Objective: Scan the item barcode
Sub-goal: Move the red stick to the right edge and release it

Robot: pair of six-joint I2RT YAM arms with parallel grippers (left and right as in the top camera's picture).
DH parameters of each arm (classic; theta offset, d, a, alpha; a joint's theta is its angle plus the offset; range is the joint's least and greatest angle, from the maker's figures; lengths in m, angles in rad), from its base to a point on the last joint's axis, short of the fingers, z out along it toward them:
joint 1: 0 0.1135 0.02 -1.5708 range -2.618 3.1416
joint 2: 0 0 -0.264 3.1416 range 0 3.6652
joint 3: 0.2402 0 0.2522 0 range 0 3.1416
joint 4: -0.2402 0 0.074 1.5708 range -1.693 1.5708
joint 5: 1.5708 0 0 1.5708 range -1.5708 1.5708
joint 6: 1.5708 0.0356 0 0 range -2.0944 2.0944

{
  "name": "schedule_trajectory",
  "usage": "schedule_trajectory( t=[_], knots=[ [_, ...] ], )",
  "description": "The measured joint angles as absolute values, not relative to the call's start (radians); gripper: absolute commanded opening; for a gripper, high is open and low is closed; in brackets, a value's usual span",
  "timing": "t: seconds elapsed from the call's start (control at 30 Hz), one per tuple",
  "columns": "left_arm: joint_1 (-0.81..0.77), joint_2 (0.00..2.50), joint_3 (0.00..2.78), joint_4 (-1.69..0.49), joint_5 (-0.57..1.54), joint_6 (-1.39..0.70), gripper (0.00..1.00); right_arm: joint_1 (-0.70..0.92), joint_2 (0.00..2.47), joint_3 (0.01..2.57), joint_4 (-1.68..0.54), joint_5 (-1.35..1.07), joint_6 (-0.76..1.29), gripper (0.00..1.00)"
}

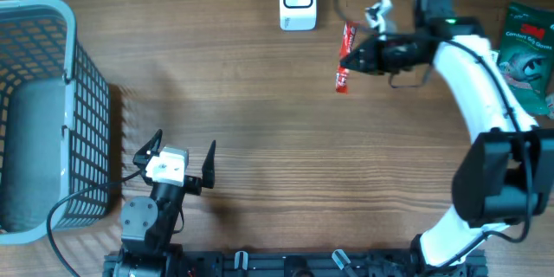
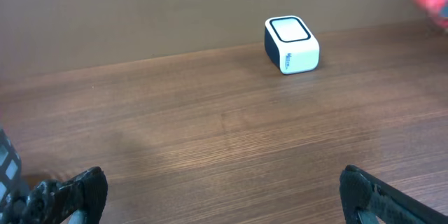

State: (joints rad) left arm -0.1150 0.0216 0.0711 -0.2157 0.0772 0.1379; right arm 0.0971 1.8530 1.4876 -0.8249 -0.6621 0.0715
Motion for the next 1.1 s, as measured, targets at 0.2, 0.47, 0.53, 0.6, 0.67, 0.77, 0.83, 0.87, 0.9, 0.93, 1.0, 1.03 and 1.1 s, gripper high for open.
schedule_trajectory(
  t=[0.2,0.47,0.53,0.6,0.67,0.77,0.83,0.87,0.9,0.93,1.0,1.03,1.1],
  knots=[
    [-0.115,0.022,0.071,-0.217,0.077,0.138,1.0,0.324,1.854,1.513,-0.396,-0.139,0.204,0.05],
    [-0.115,0.022,0.071,-0.216,0.077,0.138,1.0,0.309,2.181,1.699,-0.054,0.034,0.284,0.04],
    [-0.115,0.023,0.071,-0.216,0.077,0.138,1.0,0.314,2.299,1.823,-0.105,0.033,0.311,0.05],
    [-0.115,0.023,0.071,-0.216,0.077,0.138,1.0,0.316,2.403,1.945,-0.133,0.015,0.341,0.04],
    [-0.115,0.023,0.071,-0.216,0.077,0.138,1.0,0.316,2.413,1.973,-0.102,0.012,0.367,0.04],
    [-0.115,0.023,0.071,-0.216,0.077,0.138,1.0,0.316,2.413,2.001,-0.083,0.012,0.403,0.04],
    [-0.115,0.023,0.071,-0.216,0.077,0.138,1.0,0.316,2.413,2.005,-0.104,0.012,0.431,0.05],
    [-0.115,0.023,0.071,-0.216,0.077,0.138,1.0,0.316,2.413,2.006,-0.129,0.019,0.445,0.04],
    [-0.115,0.023,0.071,-0.216,0.077,0.138,1.0,0.315,2.411,2.007,-0.163,0.028,0.454,0.05],
    [-0.115,0.023,0.071,-0.217,0.077,0.138,1.0,0.313,2.402,2.008,-0.25,0.051,0.466,0.05],
    [-0.115,0.023,0.071,-0.216,0.077,0.138,1.0,0.298,2.341,2.005,-0.507,0.137,0.479,0.05],
    [-0.115,0.022,0.071,-0.216,0.077,0.138,1.0,0.279,2.299,2.011,-0.643,0.184,0.484,0.04],
    [-0.115,0.023,0.071,-0.215,0.077,0.138,1.0,0.197,2.185,2.009,-0.954,0.278,0.513,0.04]
  ],
)
